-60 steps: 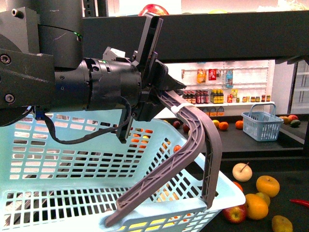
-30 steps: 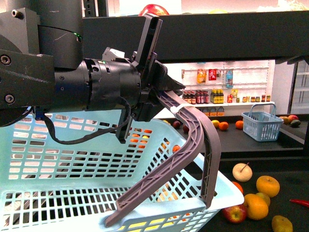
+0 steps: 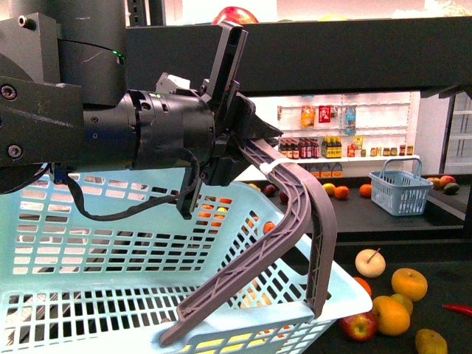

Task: Pick lemon from shelf

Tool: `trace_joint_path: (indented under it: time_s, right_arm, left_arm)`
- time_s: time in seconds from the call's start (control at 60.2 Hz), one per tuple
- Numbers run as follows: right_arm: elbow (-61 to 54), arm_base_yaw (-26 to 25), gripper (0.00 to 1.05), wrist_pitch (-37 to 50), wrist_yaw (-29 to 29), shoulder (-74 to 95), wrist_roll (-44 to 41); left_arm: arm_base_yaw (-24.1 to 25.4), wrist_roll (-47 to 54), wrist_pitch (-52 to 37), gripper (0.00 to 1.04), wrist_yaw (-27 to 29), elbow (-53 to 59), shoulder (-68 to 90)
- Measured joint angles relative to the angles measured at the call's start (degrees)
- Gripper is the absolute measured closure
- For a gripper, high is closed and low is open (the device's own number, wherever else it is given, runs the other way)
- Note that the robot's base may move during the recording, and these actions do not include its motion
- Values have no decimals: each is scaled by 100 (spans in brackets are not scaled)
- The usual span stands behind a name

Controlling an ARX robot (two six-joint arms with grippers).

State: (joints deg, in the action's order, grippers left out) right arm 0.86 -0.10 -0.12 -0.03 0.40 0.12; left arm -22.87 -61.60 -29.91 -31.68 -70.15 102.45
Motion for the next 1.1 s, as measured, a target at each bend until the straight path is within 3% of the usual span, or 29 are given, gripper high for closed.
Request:
trace_joint_path:
  time_s: [0.066,0.266,0.349,0.449,0.532,0.631,0.831,1.097]
  right_arm:
    - [0,0,67,2,-2,0,0]
    - [0,0,17,0,0,-2,0]
    - [0,0,6,0,0,-2,4]
    - [0,0,8,0,0,-2,2]
    - [0,0,7,0,-2,-2,2]
    - [0,0,7,0,0,-7,2]
    - [0,0,7,0,-15,-13,2]
    - [0,0,7,0,-15,-13,2]
  left_arm:
    - [0,0,0,98,-2,0,0]
    - [0,0,0,98,-2,0,0]
    - [0,0,0,98,-2,0,0]
    - [0,0,0,98,2,0,0]
    - [-33,-70,164,98,990,-7,0]
    - [55,-258,70,98,1488,-7,4]
    - [522,-645,-636,98,1869,-7,4]
    - [1665,-1475,-2033,98,1969,267,11]
